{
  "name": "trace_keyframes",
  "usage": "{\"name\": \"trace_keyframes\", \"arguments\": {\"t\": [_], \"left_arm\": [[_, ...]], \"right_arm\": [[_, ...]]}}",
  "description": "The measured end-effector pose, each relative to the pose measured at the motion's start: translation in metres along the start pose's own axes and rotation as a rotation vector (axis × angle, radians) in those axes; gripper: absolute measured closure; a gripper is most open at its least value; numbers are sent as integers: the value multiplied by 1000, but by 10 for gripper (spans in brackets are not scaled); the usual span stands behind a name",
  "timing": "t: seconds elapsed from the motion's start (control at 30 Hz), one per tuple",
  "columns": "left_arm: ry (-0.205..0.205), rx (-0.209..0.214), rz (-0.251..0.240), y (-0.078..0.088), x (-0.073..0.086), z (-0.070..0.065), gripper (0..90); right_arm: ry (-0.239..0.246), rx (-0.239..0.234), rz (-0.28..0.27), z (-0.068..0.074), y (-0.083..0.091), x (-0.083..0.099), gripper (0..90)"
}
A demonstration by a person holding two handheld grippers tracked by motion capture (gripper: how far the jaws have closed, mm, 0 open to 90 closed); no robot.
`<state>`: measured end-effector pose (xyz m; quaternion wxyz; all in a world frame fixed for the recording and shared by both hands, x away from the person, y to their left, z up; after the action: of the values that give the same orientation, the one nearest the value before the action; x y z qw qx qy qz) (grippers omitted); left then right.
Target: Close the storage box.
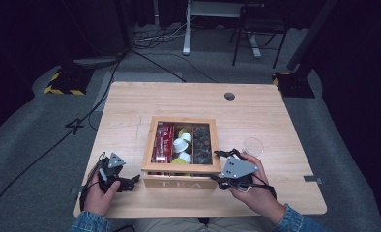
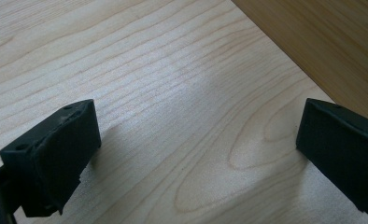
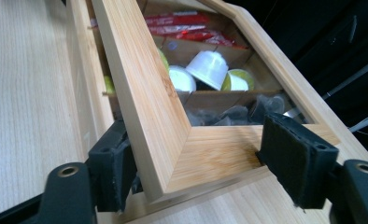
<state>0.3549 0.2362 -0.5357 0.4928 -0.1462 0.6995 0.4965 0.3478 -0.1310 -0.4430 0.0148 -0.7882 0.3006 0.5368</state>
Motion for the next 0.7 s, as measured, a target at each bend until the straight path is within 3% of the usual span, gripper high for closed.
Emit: {"name": "trace_keyframes", "arguments": {"t": [0.2,0.43,0.7], "left_arm": [[0,0,0,0,0,0,2],[0,0,0,0,0,0,2],[1,0,0,0,0,0,2]], "right_arm": [[-4,-13,13,9,-3,8,255],[-49,-27,4,10,-1,10,247],[-49,-29,11,10,-1,9,248]]}}
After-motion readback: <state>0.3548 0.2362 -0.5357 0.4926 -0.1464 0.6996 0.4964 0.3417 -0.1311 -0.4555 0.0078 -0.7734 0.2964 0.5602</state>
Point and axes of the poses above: each handheld gripper's, and its own axes: y roughly backward along the jaws, x roughly out of its underside, z roughly to its left, the point moved 4 cm from there along -y, roughly forward along the jaws, and after that the axes turned 15 degrees about -z, right-handed, at the moved point
